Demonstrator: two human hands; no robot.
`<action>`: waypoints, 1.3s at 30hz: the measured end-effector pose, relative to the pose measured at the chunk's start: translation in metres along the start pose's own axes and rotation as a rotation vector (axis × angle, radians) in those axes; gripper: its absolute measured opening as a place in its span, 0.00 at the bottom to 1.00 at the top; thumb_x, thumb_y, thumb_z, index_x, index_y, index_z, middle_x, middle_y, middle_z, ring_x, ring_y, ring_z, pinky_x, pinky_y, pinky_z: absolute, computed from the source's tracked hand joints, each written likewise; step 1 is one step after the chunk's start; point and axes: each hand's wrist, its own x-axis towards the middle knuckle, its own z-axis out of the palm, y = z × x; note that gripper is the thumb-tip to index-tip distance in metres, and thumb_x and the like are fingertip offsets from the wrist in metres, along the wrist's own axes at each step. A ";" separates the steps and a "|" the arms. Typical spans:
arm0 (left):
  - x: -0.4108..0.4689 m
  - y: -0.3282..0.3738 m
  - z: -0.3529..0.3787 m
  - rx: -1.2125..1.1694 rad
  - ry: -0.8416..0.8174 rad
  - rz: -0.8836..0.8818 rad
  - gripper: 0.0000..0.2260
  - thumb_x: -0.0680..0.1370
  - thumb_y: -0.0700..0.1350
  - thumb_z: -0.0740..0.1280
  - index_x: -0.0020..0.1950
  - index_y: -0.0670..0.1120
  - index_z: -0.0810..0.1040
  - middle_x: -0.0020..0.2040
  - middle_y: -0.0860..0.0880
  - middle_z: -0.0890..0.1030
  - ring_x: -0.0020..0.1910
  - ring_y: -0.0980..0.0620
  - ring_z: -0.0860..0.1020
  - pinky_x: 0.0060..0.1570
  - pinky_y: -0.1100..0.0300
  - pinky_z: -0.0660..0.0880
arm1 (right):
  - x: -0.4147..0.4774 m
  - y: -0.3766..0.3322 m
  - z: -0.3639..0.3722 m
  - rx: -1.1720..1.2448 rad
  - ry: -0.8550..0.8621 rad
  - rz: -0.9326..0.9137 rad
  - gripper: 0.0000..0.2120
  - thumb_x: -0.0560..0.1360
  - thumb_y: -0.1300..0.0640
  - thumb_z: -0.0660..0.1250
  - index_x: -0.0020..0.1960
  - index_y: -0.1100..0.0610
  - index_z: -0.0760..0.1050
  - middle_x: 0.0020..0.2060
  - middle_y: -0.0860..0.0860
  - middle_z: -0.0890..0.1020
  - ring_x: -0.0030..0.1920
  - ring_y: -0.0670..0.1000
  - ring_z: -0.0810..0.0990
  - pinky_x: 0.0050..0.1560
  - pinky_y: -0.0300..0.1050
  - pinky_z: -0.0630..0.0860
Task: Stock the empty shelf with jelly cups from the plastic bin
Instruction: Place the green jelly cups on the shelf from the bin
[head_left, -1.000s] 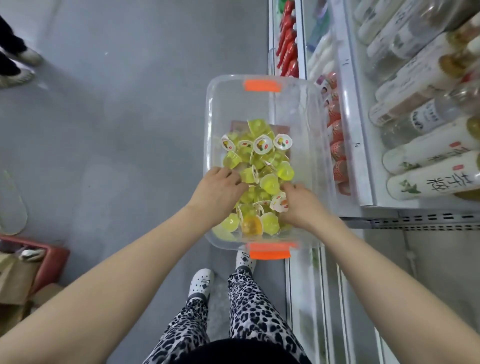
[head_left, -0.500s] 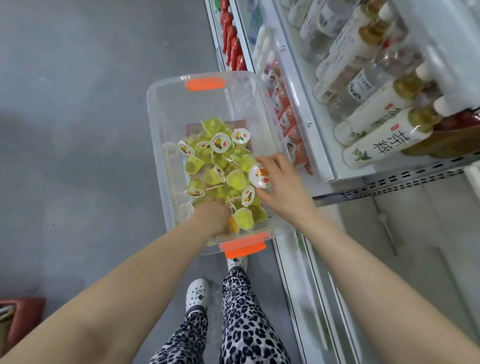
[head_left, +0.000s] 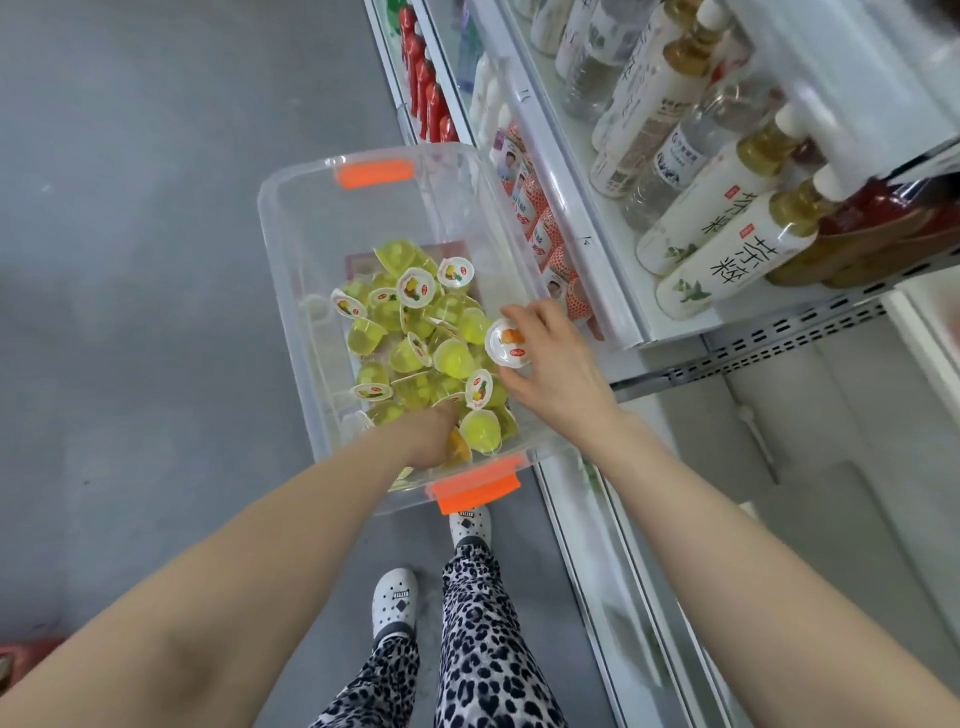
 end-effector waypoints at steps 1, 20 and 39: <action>0.000 0.001 0.000 0.006 -0.016 -0.007 0.21 0.79 0.40 0.63 0.70 0.41 0.62 0.62 0.41 0.77 0.58 0.42 0.77 0.50 0.54 0.73 | 0.000 0.001 0.001 -0.009 0.002 0.000 0.27 0.68 0.60 0.72 0.66 0.61 0.72 0.52 0.57 0.73 0.48 0.57 0.76 0.50 0.52 0.76; 0.011 0.000 -0.002 0.122 0.009 0.062 0.09 0.74 0.46 0.72 0.54 0.51 0.81 0.59 0.48 0.78 0.58 0.47 0.77 0.48 0.61 0.71 | -0.005 0.006 0.018 -0.106 -0.002 -0.047 0.27 0.68 0.60 0.73 0.66 0.63 0.72 0.54 0.59 0.74 0.51 0.59 0.76 0.53 0.53 0.77; -0.093 -0.004 -0.053 -0.227 0.546 0.195 0.29 0.69 0.46 0.75 0.68 0.47 0.71 0.63 0.47 0.73 0.60 0.47 0.73 0.54 0.56 0.71 | -0.046 -0.038 -0.048 0.072 0.189 0.095 0.27 0.69 0.58 0.71 0.67 0.59 0.73 0.59 0.56 0.72 0.57 0.55 0.76 0.57 0.49 0.74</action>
